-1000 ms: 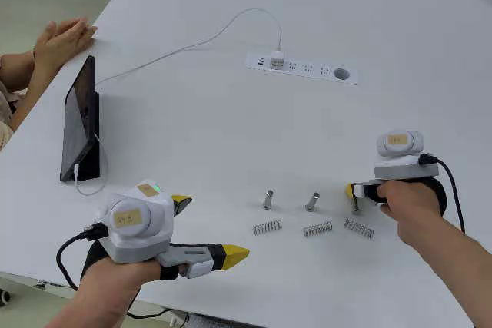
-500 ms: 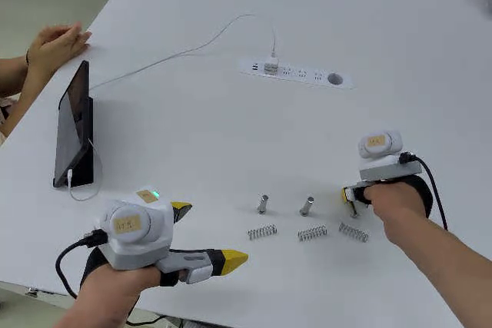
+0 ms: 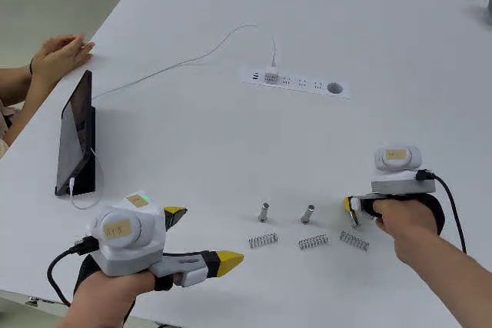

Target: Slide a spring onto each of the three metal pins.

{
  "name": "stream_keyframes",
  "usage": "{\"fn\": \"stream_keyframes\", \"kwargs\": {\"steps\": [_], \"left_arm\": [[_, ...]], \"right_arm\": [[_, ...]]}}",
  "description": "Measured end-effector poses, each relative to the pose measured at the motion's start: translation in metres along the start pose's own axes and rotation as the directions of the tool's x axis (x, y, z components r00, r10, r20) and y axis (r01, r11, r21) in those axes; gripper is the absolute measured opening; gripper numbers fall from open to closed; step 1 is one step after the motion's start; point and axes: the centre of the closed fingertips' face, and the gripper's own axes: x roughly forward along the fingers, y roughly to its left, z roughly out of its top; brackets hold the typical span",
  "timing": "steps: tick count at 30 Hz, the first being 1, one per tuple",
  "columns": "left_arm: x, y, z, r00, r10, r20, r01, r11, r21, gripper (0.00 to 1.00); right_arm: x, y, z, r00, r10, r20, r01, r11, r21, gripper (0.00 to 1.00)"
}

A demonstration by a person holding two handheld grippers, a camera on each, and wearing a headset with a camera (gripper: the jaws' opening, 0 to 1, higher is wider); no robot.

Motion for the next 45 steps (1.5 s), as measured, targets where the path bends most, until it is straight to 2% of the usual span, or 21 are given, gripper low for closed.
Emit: {"fn": "stream_keyframes", "kwargs": {"steps": [6,9,20,25,33,45], "left_arm": [[0.000,-0.003,-0.001,1.0000,-0.002,0.001,0.002,1.000,-0.001,0.83],[0.001,-0.004,-0.001,1.0000,-0.006,0.001,0.006,1.000,-0.003,0.83],[-0.001,-0.006,-0.001,0.9999,-0.009,0.005,0.009,1.000,-0.001,0.83],[-0.001,-0.008,0.000,0.9999,-0.012,0.004,0.012,1.000,0.004,0.83],[-0.002,-0.008,0.002,0.9998,-0.017,0.007,0.017,1.000,0.015,0.83],[-0.002,-0.011,0.005,0.9997,-0.023,0.009,0.023,1.000,0.020,0.83]], "right_arm": [[-0.007,0.000,0.005,0.9989,0.002,0.047,-0.001,1.000,-0.014,0.09],[-0.011,-0.002,0.007,0.9972,-0.012,0.074,0.014,1.000,-0.022,0.09],[-0.025,-0.003,0.003,0.9907,-0.024,0.134,0.026,0.999,-0.019,0.09],[-0.032,-0.001,0.000,0.9850,-0.040,0.168,0.043,0.999,-0.013,0.09],[-0.035,-0.001,-0.002,0.9794,-0.040,0.198,0.042,0.999,-0.004,0.09],[-0.040,0.003,-0.009,0.9764,-0.033,0.213,0.039,0.999,-0.023,0.09]]}}
